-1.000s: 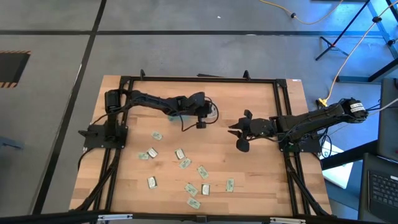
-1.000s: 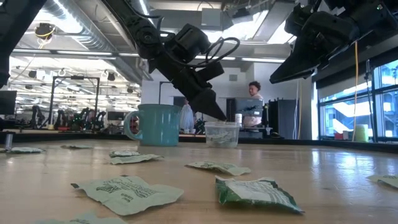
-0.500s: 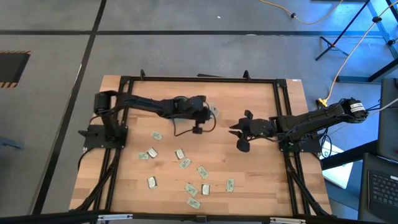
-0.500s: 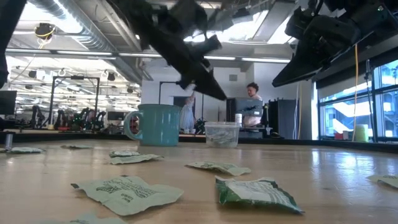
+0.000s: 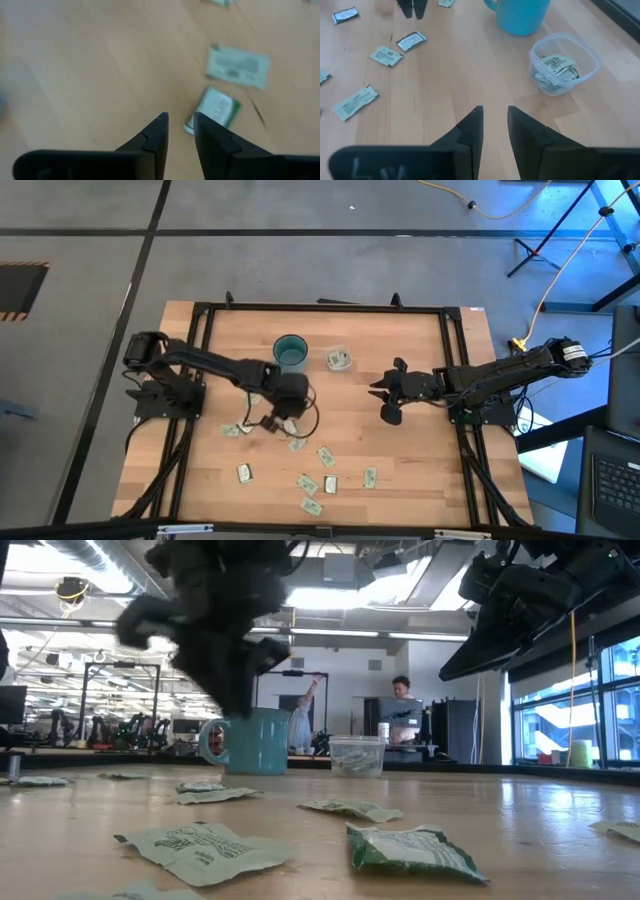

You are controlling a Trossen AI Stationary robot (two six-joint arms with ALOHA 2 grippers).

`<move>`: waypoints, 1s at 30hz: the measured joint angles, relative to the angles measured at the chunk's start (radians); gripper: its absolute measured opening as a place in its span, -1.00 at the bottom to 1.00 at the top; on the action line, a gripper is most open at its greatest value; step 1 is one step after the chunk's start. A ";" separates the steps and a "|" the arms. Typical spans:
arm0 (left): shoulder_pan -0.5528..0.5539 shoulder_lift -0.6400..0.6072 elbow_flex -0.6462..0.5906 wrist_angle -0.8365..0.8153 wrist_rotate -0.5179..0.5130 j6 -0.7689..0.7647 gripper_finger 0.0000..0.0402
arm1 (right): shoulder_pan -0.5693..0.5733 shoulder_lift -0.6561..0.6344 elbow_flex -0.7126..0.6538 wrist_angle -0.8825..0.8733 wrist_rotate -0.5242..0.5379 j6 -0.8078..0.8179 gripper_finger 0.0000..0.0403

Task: Pick and place items into bin
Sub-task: Put the green stevia packet into the transparent bin

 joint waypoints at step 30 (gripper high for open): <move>-0.058 0.017 -0.276 0.322 -0.010 -0.089 -0.67 | 0.000 0.000 0.000 0.001 0.000 0.003 -0.54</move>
